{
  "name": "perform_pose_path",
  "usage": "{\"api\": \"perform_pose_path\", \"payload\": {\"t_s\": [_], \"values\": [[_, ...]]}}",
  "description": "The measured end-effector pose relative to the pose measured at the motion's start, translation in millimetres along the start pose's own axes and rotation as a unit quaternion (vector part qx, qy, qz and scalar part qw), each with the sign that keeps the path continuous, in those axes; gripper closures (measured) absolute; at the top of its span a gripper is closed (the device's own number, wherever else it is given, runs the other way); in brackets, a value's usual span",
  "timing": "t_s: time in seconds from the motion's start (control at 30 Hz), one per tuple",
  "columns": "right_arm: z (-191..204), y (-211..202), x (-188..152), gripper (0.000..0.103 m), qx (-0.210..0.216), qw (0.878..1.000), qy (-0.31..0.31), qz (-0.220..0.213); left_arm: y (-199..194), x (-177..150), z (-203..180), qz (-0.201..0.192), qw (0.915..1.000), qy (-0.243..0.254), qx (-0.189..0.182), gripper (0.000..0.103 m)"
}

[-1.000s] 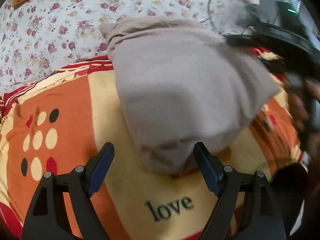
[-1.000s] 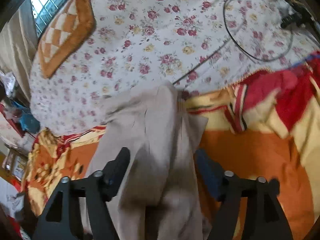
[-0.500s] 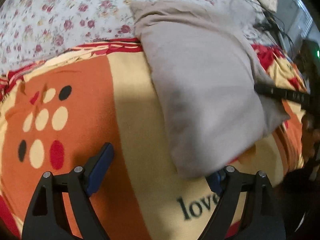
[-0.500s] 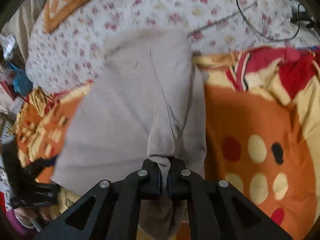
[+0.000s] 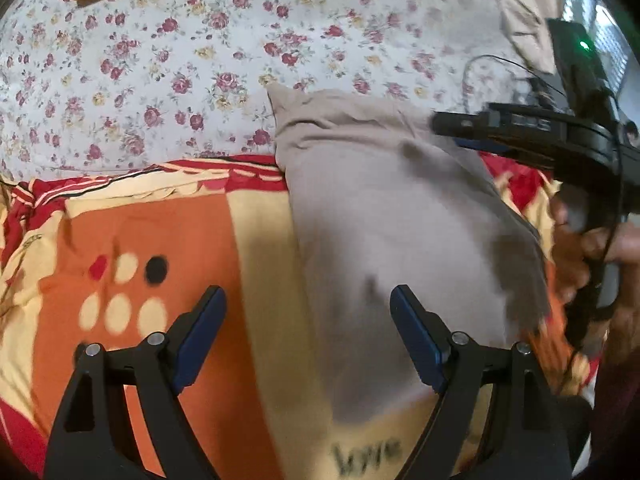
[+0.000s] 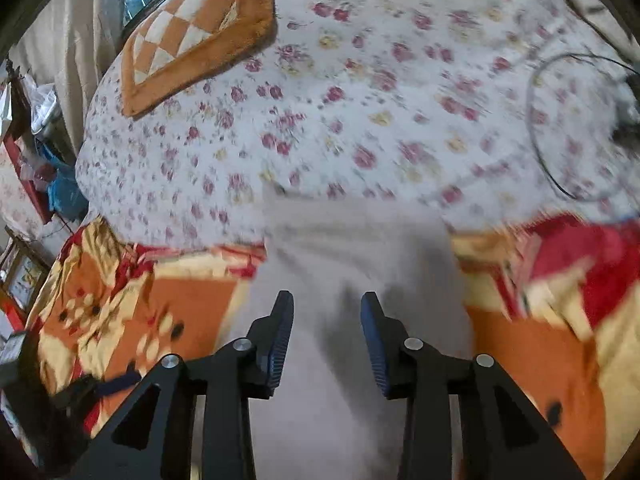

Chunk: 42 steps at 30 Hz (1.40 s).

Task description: Fold large clothes

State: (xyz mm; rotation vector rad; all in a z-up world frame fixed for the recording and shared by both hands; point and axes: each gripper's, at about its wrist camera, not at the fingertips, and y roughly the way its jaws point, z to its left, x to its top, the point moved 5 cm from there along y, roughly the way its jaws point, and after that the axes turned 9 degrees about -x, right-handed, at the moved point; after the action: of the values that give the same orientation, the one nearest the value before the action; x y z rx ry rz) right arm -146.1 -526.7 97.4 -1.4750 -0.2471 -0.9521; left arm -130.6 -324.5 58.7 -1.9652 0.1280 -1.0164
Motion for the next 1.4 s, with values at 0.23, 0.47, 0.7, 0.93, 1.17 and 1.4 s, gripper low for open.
{"api": "perform_pose_path", "payload": {"t_s": [0.23, 0.47, 0.7, 0.93, 1.17, 1.4], "values": [[-78, 88, -18, 0.066, -0.109, 0.990, 0.072, 0.054, 60, -5, -9, 0.035, 0.9991, -0.004, -0.022, 0.016], [-103, 78, -30, 0.056, -0.102, 0.987, 0.110, 0.061, 66, -8, -11, 0.041, 0.9989, -0.010, -0.021, 0.015], [-80, -2, -39, 0.047, -0.048, 0.996, 0.076, 0.018, 62, -10, -11, 0.039, 0.9991, -0.015, -0.010, 0.015], [-95, 33, -73, 0.033, -0.100, 0.990, 0.071, 0.071, 61, -9, -16, 0.038, 0.9993, -0.002, 0.003, 0.015], [-115, 10, -68, 0.028, -0.017, 0.991, 0.125, 0.050, 50, 4, -7, 0.047, 0.9956, -0.031, -0.075, 0.015], [-128, 37, -58, 0.019, 0.078, 0.980, 0.157, 0.095, 72, 27, 24, 0.069, 0.9807, -0.103, -0.151, 0.015]]}}
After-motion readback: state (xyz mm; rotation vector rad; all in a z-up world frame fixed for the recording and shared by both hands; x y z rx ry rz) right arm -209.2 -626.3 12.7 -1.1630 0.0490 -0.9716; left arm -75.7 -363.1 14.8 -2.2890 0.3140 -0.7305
